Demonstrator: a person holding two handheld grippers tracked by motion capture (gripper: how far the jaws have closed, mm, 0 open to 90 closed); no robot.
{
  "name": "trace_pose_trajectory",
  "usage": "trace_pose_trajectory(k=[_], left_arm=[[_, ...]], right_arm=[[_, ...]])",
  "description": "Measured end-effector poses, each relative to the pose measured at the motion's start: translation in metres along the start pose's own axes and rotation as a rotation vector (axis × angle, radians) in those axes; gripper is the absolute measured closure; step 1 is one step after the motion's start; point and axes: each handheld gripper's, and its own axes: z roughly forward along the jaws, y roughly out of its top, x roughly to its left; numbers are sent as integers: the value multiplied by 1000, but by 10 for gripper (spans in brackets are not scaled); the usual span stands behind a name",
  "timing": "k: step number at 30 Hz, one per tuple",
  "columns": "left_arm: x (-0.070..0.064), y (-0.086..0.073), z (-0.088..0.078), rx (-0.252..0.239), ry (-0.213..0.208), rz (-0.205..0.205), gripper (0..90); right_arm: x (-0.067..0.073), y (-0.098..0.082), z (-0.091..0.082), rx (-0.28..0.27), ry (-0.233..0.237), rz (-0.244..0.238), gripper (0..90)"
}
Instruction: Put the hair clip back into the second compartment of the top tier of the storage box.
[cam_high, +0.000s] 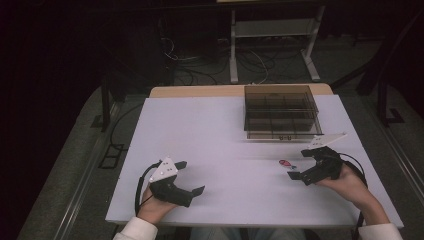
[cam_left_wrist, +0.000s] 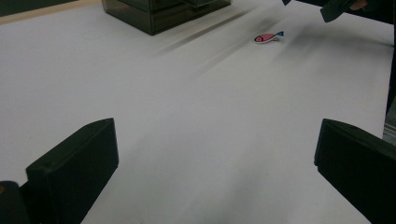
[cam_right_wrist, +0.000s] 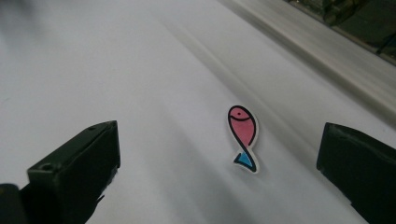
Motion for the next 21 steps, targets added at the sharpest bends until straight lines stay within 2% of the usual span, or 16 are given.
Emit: trace_pose_trajectory(k=[12,13,15,19,21], left_arm=[[0,0,1,11,-2,5,0],[0,0,1,12,-2,5,0],[0,0,1,13,-2,5,0],[0,0,1,13,-2,6,0],[0,0,1,13,-2,5,0]], right_arm=[[-4,-6,12,38,-3,3,3],[-4,-6,14,49,-10,-2,11],[-4,-7,16,60,-2,-11,89],[-3,-8,19,62,-4,-18,145],[-4,-9,21,79,-3,-9,145]])
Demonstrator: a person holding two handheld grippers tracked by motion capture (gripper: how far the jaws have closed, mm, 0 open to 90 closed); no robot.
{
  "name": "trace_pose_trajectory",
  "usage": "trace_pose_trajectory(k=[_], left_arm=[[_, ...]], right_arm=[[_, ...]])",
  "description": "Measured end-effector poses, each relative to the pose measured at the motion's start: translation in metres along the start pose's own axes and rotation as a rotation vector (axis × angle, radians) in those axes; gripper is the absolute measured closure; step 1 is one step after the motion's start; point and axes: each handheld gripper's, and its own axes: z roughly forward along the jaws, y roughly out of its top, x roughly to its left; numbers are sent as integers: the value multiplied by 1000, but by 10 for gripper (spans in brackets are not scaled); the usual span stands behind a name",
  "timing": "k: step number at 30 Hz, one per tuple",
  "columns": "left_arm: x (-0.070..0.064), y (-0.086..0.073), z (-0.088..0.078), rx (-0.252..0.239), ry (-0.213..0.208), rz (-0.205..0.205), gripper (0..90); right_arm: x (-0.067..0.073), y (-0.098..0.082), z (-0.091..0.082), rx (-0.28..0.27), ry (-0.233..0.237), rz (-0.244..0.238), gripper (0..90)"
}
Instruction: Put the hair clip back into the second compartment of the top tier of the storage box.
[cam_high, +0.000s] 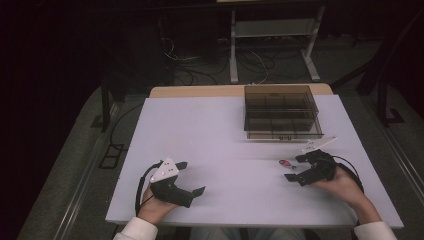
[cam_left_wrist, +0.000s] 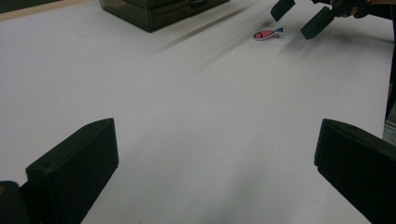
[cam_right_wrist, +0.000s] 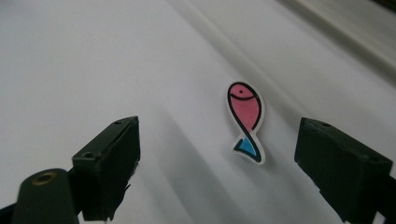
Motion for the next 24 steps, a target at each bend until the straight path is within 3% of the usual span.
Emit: trace_pose_trajectory(k=[5,12,24], left_arm=[[0,0,0,1,0,1,0],[0,0,0,0,0,1,0],[0,0,0,0,-1,4,0]], right_arm=[[0,-2,3,17,-7,-14,183],[2,-1,1,-6,-39,-35,398],[2,-1,5,7,-51,-55,572]])
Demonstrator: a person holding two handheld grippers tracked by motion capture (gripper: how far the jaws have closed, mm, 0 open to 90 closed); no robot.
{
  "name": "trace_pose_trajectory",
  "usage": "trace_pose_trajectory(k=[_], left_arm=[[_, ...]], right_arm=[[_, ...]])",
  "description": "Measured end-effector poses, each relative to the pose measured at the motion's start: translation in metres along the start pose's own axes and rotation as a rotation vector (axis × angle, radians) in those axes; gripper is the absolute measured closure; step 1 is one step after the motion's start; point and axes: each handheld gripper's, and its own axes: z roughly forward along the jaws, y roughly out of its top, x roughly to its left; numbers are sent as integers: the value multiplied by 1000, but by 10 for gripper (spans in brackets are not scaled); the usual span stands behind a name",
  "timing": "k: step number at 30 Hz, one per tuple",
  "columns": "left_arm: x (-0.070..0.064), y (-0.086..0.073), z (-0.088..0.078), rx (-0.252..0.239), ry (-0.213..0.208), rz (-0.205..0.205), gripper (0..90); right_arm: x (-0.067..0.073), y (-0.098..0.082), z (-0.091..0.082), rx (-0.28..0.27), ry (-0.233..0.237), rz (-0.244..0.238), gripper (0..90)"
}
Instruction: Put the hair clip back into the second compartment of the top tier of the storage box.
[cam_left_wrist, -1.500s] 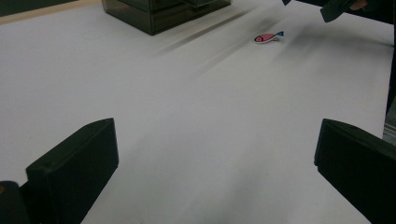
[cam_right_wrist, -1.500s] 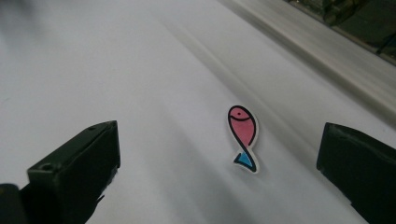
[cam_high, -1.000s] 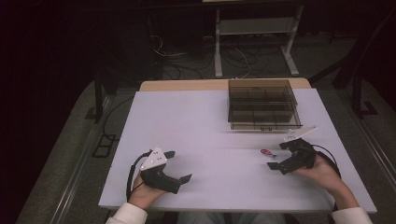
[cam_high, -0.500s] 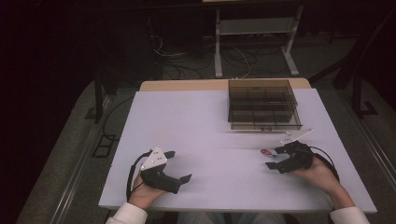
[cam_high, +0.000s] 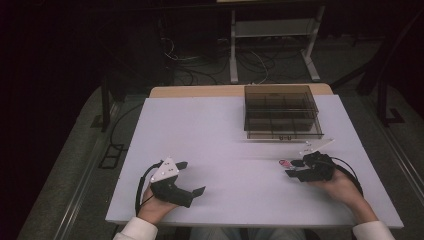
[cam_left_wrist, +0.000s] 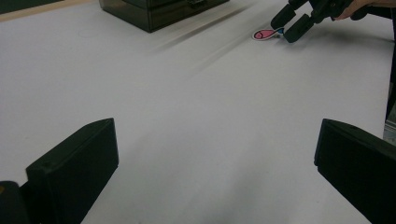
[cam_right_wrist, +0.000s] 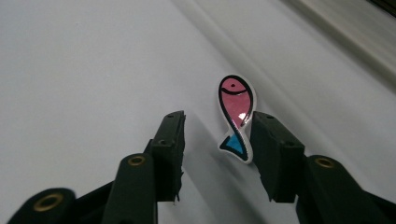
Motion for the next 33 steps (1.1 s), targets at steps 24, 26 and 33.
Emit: trace_pose_trajectory(k=[24,26,33], left_arm=[[-1,0,0,1,-7,7,0],[0,0,0,1,-6,7,0],[-1,0,0,1,-7,12,0]], right_arm=[[-6,0,1,9,-12,21,739],[-6,0,0,4,-7,25,740],[-8,0,-6,-32,10,58,744]])
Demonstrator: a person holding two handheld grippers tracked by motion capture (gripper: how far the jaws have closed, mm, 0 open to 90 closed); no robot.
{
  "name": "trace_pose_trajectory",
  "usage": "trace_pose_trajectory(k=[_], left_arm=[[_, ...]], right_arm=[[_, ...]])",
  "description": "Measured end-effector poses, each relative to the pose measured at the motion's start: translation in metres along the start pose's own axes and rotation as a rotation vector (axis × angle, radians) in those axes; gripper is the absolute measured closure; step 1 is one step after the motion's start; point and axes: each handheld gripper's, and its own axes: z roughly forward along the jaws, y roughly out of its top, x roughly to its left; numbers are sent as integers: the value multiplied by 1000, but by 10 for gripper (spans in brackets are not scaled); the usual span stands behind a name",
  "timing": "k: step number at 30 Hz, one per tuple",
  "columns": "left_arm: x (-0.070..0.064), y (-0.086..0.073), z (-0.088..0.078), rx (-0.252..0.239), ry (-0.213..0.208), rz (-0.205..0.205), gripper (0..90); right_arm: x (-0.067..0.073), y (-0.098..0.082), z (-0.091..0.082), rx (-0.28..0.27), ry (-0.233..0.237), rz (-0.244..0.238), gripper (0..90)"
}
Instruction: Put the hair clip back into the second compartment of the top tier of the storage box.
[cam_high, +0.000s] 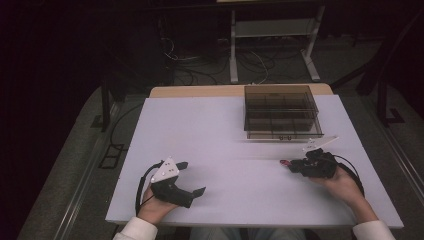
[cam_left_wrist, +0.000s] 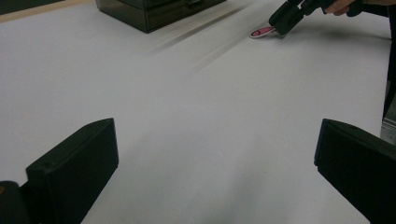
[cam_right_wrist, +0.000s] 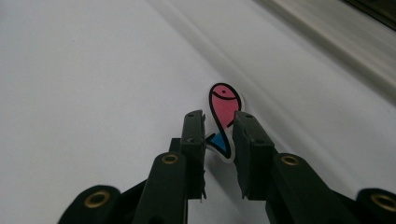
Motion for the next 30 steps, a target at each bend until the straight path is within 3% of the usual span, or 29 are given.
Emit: trace_pose_trajectory(k=[10,30], left_arm=[[0,0,0,0,1,0,0],[0,0,0,3,1,4,0]], right_arm=[[-3,0,-9,-49,21,46,746],[-4,3,-25,-117,68,88,747]])
